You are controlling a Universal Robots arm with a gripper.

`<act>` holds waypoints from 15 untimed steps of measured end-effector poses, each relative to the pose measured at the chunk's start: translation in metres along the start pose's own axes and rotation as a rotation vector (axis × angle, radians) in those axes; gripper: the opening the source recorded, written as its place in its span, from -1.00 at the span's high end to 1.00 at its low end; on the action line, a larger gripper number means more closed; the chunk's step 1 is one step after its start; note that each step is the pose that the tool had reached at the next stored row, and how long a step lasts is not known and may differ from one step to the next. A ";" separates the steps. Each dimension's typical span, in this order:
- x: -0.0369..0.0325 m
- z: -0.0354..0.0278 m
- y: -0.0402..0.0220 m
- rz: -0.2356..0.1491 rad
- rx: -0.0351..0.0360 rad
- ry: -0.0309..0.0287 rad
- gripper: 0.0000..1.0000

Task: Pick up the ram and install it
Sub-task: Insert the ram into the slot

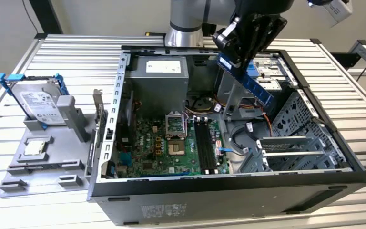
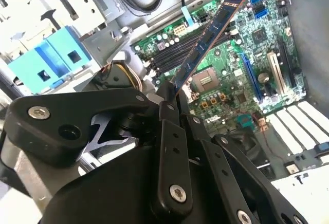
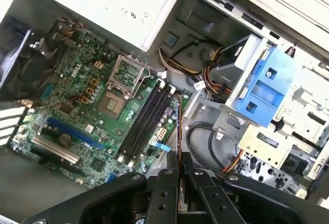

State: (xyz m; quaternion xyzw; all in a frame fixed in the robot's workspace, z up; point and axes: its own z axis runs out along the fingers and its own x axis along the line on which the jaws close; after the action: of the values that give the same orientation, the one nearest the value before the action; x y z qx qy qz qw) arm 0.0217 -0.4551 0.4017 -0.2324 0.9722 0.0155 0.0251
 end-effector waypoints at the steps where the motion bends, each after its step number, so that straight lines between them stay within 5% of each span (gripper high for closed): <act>1: 0.0000 0.0000 0.0000 0.016 0.0011 -0.0002 1.00; 15: 0.0000 0.0000 0.0000 0.230 0.0172 -0.0022 1.00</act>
State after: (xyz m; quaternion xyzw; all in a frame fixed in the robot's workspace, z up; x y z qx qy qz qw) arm 0.0218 -0.4551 0.4017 -0.1192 0.9925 0.0102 0.0262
